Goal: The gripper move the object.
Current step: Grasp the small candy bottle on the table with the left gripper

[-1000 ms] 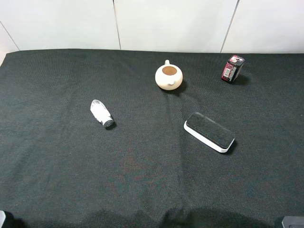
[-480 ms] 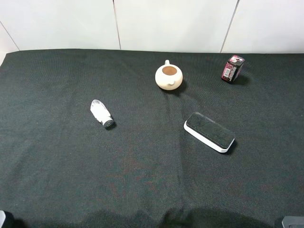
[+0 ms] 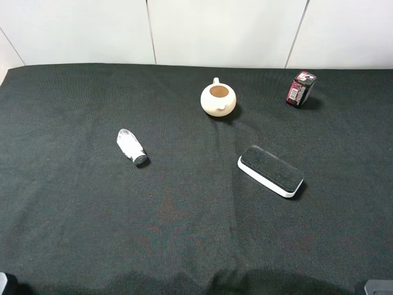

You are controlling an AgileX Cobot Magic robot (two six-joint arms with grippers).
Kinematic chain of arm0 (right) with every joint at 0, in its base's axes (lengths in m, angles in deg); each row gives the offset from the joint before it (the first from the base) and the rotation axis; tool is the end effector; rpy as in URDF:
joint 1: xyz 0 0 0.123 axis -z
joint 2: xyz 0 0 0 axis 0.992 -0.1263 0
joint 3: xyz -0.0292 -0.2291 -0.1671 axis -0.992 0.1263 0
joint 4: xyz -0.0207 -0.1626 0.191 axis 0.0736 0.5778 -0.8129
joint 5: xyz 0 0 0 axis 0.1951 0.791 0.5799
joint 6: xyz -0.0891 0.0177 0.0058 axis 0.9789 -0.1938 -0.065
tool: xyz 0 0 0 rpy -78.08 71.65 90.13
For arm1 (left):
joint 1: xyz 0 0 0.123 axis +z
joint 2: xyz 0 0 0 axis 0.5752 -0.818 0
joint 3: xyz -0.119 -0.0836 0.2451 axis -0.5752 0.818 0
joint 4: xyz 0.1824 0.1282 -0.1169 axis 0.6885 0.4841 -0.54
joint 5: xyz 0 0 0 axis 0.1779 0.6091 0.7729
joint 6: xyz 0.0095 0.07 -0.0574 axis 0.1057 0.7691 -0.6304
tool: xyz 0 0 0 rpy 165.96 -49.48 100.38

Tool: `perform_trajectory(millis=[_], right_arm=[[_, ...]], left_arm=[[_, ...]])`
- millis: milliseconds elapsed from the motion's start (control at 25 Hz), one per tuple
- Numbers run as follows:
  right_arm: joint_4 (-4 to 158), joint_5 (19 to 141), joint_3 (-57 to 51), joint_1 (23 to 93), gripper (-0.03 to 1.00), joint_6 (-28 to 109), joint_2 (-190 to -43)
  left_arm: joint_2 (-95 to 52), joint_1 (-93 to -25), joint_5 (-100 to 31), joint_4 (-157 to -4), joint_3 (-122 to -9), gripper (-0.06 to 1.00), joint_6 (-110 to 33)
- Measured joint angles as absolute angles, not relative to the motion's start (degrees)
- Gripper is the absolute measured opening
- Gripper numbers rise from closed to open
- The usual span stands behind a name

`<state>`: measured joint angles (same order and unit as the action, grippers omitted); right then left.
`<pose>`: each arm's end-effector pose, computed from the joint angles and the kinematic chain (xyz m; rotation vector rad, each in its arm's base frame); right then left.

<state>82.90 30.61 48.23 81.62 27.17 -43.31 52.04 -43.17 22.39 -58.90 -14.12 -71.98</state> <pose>-0.0047 0.0023 0.2806 -0.1881 1.9908 -0.0595 -0.0036 0.0113 0.2747 0.1543 2.0324 0.0849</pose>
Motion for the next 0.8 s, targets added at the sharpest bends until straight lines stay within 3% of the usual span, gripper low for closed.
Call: perform_trajectory(millis=[280, 800], right_arm=[[82.9, 30.6, 48.2, 81.6, 0.69, 27.2, -43.3], [82.9, 30.6, 48.2, 81.6, 0.69, 27.2, -43.3]], left_arm=[[48.8, -43.2, 21.6, -58.6, -15.0, 0.83, -72.0], [15.0, -43.2, 16.2, -58.6, -25.3, 0.83, -70.0]])
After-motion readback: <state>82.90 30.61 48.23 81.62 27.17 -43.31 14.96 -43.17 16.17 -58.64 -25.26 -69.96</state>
